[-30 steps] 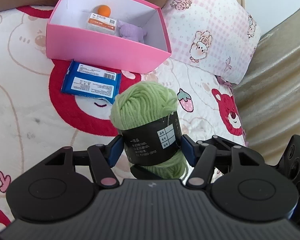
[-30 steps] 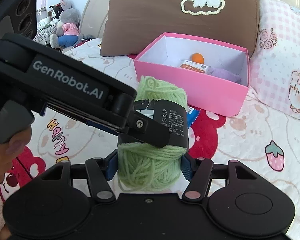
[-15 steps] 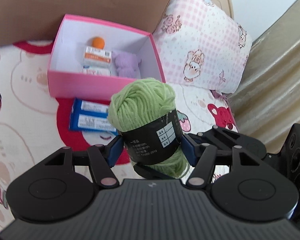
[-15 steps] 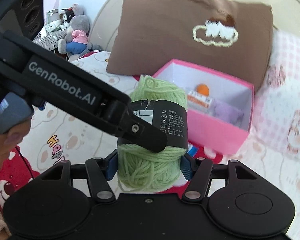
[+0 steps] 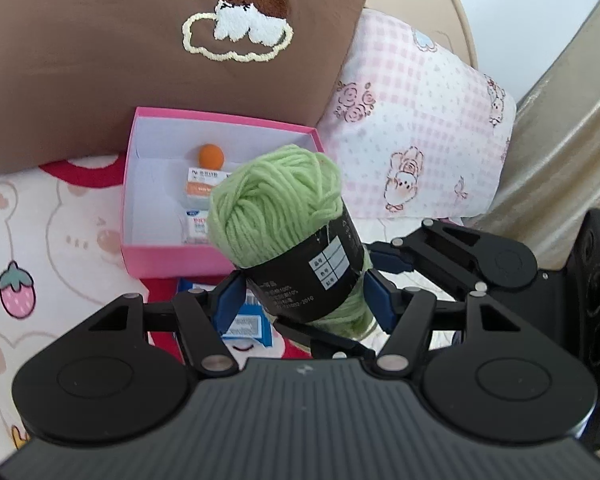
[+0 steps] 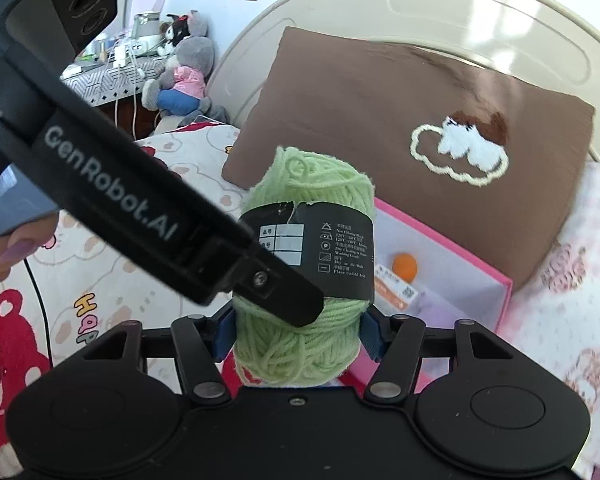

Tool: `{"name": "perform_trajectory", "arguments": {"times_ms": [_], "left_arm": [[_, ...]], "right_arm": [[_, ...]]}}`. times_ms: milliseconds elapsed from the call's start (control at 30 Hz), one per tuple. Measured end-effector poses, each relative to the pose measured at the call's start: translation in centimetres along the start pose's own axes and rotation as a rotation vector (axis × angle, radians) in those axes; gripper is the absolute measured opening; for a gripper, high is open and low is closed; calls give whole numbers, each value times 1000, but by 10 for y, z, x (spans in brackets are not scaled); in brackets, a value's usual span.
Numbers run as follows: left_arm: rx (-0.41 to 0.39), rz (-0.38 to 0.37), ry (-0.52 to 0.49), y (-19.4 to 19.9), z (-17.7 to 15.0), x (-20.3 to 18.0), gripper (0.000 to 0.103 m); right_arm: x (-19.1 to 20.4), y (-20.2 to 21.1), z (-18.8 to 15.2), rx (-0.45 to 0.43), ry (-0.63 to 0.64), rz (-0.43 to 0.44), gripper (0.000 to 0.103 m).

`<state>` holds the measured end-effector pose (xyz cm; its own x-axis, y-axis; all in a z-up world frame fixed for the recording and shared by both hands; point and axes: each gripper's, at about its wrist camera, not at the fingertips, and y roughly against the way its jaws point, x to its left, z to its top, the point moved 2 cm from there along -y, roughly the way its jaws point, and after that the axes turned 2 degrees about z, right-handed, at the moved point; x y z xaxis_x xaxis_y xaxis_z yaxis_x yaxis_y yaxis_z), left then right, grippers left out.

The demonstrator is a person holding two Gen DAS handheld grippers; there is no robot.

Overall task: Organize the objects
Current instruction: 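Carry the green yarn ball over the pink box with both grippers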

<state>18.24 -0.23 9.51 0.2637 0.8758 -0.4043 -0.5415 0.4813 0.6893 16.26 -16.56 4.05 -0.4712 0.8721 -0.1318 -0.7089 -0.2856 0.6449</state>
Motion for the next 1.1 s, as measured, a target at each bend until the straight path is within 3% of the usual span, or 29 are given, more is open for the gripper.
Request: {"name": "perform_trajectory", "arguments": {"times_ms": [333, 533, 1100], "left_arm": [[35, 41, -22, -32, 43, 2, 63], [77, 27, 36, -71, 53, 16, 63], [155, 86, 214, -148, 56, 61, 63]], "right_arm": [[-43, -29, 39, 53, 20, 32, 64], [-62, -53, 32, 68, 29, 38, 64], [-109, -125, 3, 87, -223, 178, 62]]}}
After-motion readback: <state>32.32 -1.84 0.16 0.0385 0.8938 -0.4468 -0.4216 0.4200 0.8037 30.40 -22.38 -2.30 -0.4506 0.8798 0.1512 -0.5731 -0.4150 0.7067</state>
